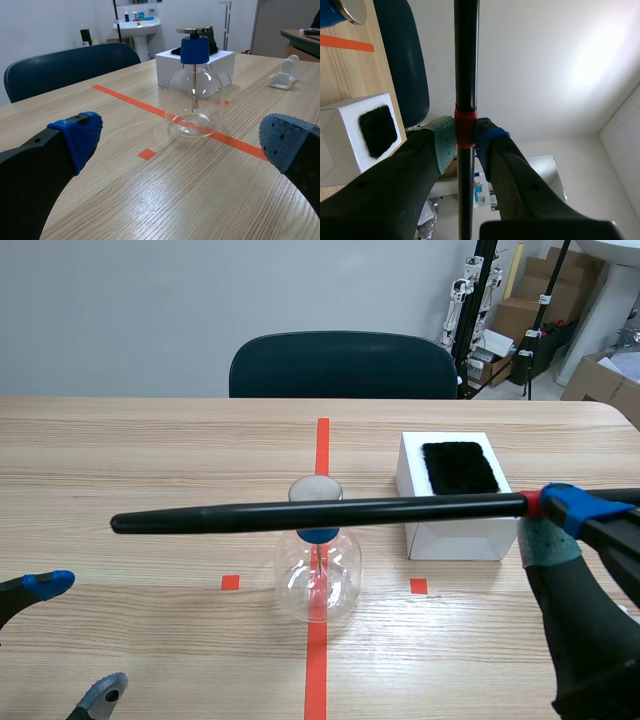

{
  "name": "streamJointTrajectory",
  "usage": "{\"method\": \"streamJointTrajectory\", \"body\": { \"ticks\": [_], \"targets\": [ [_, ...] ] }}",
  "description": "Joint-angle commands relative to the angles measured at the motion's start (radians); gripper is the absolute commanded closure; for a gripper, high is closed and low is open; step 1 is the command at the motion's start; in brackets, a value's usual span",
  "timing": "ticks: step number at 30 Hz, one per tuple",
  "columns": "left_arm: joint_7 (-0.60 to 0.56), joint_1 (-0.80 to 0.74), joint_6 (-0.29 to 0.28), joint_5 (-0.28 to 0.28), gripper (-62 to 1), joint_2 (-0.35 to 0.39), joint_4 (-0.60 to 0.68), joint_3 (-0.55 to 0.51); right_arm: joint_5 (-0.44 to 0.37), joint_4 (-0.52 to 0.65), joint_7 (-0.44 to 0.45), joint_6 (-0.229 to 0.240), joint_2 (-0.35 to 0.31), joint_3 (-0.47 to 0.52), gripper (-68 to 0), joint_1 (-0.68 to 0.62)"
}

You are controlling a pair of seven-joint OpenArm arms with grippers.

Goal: Do the electroscope experiment. rub the rod on the fur

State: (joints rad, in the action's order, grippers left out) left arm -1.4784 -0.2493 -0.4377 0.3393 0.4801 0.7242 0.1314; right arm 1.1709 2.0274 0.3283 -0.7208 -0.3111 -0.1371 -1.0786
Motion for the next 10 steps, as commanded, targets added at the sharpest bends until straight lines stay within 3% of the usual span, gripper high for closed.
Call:
{"method": "streamJointTrajectory", "body": {
  "ticks": [1,10],
  "targets": [
    [-0.021,0.000,0.002,-0.010,-62.3,0.008,0.014,-0.008,-0.004,0.020,0.000,-0.062,-0.010,0.005,0.1,-0.002],
    [-0.021,0.000,0.002,-0.010,-62.3,0.008,0.014,-0.008,-0.004,0.020,0.000,-0.062,-0.010,0.005,0.1,-0.002]
  ]
}}
